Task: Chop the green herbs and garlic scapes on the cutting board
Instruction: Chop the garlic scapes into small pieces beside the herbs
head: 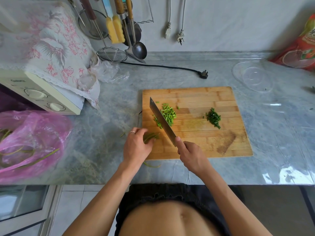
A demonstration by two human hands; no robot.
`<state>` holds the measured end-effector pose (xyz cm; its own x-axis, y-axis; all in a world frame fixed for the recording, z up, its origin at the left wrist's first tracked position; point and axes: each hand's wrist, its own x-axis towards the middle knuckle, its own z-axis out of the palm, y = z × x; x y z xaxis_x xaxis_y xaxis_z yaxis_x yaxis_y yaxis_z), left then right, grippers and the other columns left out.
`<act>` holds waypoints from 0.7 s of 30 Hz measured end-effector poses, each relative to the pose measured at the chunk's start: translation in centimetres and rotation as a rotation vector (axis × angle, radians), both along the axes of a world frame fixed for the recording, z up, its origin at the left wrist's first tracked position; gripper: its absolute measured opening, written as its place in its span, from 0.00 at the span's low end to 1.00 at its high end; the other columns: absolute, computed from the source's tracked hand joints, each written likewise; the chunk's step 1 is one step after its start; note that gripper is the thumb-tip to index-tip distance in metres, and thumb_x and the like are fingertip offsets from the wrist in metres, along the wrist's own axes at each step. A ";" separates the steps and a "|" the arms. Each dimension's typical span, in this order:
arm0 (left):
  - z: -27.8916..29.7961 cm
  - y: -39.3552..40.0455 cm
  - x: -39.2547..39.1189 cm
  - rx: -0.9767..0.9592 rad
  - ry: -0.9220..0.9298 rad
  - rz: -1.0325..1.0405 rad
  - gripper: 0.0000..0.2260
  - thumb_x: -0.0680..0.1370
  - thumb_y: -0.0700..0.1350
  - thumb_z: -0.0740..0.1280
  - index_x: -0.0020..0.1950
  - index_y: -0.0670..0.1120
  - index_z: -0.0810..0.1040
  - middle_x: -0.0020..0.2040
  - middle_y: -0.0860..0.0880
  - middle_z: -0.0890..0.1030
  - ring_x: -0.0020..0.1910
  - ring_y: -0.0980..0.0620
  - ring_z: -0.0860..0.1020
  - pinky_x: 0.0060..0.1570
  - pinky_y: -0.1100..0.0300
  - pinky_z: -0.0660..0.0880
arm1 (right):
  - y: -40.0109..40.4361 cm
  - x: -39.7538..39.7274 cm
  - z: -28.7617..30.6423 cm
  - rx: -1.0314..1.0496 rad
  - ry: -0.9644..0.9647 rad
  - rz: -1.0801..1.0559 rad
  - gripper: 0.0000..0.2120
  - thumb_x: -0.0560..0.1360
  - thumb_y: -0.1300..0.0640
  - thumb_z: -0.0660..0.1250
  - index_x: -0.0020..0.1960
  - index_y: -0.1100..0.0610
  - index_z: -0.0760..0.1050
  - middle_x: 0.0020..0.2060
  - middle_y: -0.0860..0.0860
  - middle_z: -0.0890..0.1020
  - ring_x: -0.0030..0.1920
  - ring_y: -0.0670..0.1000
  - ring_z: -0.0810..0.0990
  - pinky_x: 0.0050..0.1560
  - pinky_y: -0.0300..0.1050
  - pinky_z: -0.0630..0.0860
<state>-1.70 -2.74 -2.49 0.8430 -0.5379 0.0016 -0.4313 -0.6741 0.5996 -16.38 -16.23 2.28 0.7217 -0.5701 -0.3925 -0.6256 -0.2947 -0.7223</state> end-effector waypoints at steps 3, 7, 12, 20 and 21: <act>-0.1 0.3 0.0 0.020 0.008 0.013 0.14 0.73 0.50 0.75 0.56 0.46 0.83 0.51 0.49 0.77 0.48 0.49 0.79 0.43 0.56 0.76 | 0.0 -0.2 0.0 -0.018 0.003 0.018 0.42 0.73 0.30 0.47 0.42 0.71 0.71 0.29 0.55 0.72 0.30 0.51 0.69 0.33 0.46 0.65; -0.5 0.4 -0.4 -0.036 0.018 0.022 0.06 0.74 0.45 0.74 0.50 0.47 0.86 0.44 0.50 0.77 0.39 0.51 0.78 0.36 0.60 0.71 | 0.2 -0.5 0.0 -0.045 -0.005 0.043 0.39 0.75 0.32 0.48 0.40 0.71 0.70 0.29 0.56 0.71 0.30 0.51 0.68 0.33 0.46 0.64; -0.9 0.6 -0.9 -0.117 0.047 0.070 0.08 0.74 0.42 0.73 0.52 0.45 0.85 0.46 0.50 0.79 0.38 0.56 0.75 0.38 0.62 0.73 | 0.4 -0.5 -0.1 -0.058 0.013 0.080 0.37 0.78 0.35 0.50 0.39 0.70 0.70 0.30 0.60 0.74 0.30 0.51 0.68 0.34 0.47 0.64; -1.0 1.3 -0.8 -0.042 -0.096 -0.055 0.08 0.72 0.40 0.74 0.50 0.45 0.86 0.46 0.48 0.78 0.44 0.46 0.79 0.40 0.55 0.77 | -0.2 -0.2 0.0 -0.034 0.021 0.090 0.39 0.76 0.32 0.49 0.40 0.71 0.70 0.29 0.55 0.71 0.30 0.50 0.68 0.33 0.46 0.64; -1.0 1.3 -0.8 -0.027 -0.122 -0.079 0.07 0.72 0.39 0.74 0.49 0.46 0.86 0.46 0.48 0.78 0.44 0.46 0.78 0.40 0.54 0.77 | -0.2 -0.1 0.0 -0.034 0.023 0.092 0.39 0.76 0.32 0.50 0.41 0.71 0.71 0.29 0.55 0.72 0.30 0.51 0.68 0.33 0.46 0.65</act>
